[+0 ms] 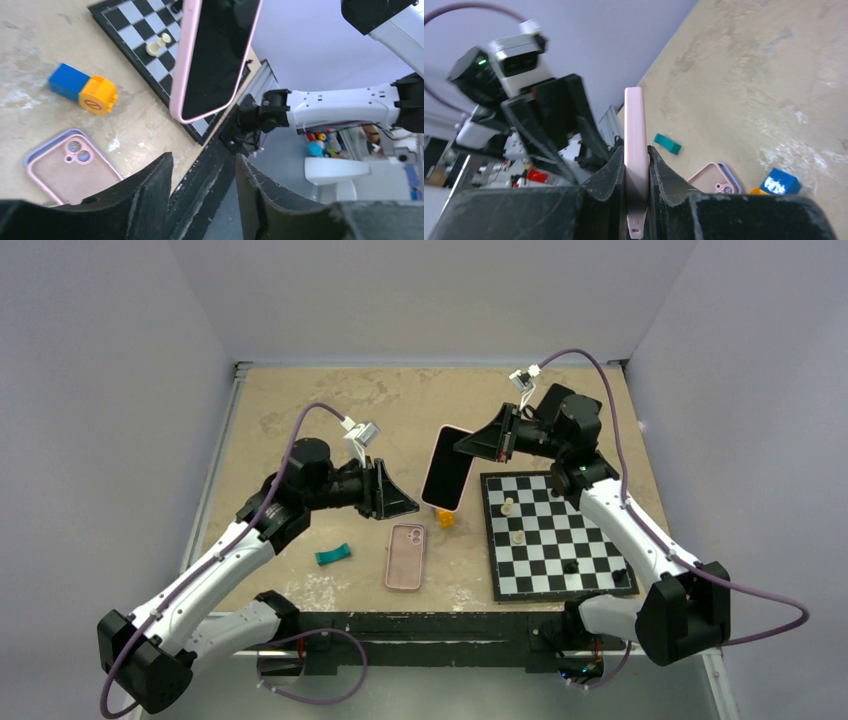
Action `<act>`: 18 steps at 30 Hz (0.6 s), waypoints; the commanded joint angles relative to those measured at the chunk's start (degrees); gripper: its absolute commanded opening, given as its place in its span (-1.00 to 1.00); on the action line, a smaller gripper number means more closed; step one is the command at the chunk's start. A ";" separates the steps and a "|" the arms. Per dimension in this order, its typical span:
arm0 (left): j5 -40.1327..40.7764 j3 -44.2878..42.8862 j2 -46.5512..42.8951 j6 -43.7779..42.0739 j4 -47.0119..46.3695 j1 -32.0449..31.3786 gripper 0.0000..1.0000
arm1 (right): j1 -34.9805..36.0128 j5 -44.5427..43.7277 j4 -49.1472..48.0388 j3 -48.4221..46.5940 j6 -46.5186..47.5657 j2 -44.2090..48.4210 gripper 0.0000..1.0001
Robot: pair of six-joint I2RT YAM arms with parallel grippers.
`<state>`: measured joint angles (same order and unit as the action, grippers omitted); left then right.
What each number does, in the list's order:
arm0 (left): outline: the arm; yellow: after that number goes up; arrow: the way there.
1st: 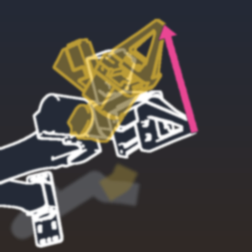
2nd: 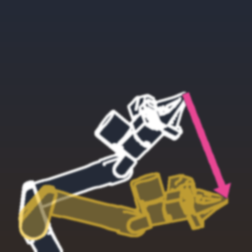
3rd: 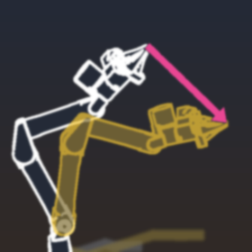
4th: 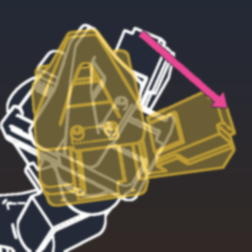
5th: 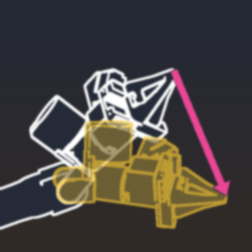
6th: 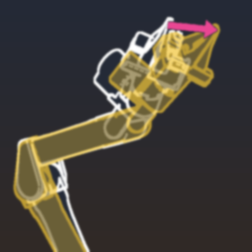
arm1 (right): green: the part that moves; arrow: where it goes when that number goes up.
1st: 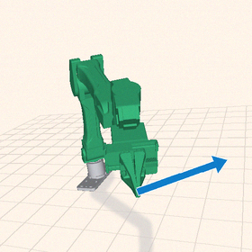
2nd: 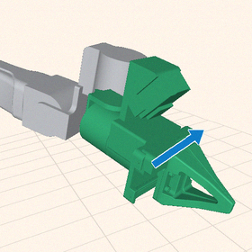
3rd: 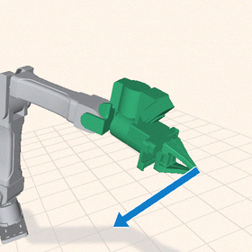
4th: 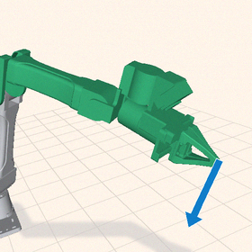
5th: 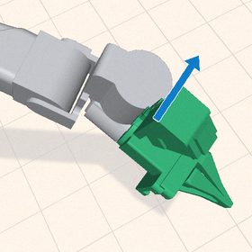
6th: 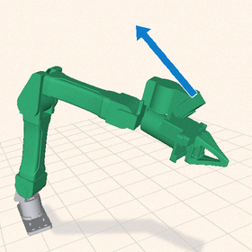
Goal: Take the phone out of the phone case
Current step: Pick up the phone at the center of the board.
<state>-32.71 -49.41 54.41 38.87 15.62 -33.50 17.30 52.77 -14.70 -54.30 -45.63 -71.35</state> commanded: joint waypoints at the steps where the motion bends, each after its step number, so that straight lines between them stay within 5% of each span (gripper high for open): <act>1: -8.92 -0.15 0.74 2.05 -8.93 0.26 -0.03 | -0.18 8.92 -13.08 0.68 -7.63 3.39 -1.00; 9: -12.06 -0.30 3.29 3.01 -11.04 -0.05 -0.13 | -0.10 9.24 -19.43 1.39 -13.00 2.94 -1.00; 18: -13.68 -0.86 5.84 4.17 -14.54 -0.77 -0.50 | 0.91 8.40 -21.22 1.65 -14.32 2.62 -1.00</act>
<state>-44.47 -48.95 59.70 42.52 5.19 -33.89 17.65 61.17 -30.74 -52.31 -57.43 -69.49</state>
